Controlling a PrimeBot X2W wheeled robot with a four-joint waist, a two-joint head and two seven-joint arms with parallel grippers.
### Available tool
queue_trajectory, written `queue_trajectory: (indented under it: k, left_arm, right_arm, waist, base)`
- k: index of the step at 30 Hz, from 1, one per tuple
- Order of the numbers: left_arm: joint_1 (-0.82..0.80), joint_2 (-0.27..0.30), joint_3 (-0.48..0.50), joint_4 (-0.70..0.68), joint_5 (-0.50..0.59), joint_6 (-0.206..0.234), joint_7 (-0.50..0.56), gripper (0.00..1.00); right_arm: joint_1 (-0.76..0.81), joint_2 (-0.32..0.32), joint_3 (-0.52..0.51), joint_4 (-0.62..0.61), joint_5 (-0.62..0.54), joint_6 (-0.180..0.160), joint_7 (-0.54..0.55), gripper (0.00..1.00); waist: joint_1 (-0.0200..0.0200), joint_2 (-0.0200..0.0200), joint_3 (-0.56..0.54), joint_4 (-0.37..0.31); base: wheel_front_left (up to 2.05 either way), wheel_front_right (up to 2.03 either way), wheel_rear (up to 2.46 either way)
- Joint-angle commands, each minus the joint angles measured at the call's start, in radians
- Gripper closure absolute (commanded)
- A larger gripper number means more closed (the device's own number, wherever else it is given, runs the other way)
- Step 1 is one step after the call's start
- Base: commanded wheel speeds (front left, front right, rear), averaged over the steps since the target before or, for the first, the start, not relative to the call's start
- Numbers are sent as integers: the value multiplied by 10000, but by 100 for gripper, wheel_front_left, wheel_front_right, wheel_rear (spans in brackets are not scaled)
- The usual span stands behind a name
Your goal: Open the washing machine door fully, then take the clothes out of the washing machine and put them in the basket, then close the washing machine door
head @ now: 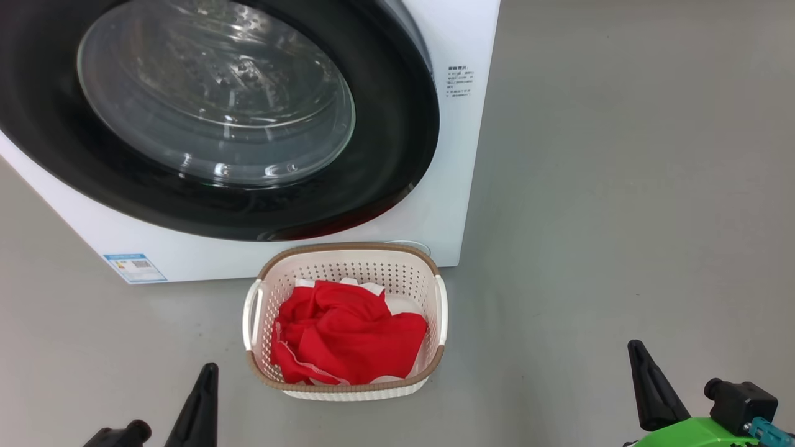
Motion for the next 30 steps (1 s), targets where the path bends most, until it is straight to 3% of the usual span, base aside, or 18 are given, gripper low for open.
queue_trajectory:
  k: [1, 5, 30]
  left_arm:
    - [-93, 112, 81, -189, -266, -4, 31, 100]
    - [-144, 112, 103, -163, -684, -6, 132, 100]
    - [-377, 88, 267, -118, -3159, -20, 763, 100]
  right_arm:
    - [-64, -86, 8, -259, 280, -1, 43, 100]
    - [-129, -113, 13, -261, 694, -1, 141, 100]
    - [-423, -242, -7, -389, 3132, -3, 765, 100]
  waist:
    - [13, 0, -13, -8]
    - [-4, 0, -27, -23]
    - [-5, 0, -225, -114]
  base:
    - [0, 0, 0]
    - [0, 0, 0]
    - [0, 0, 0]
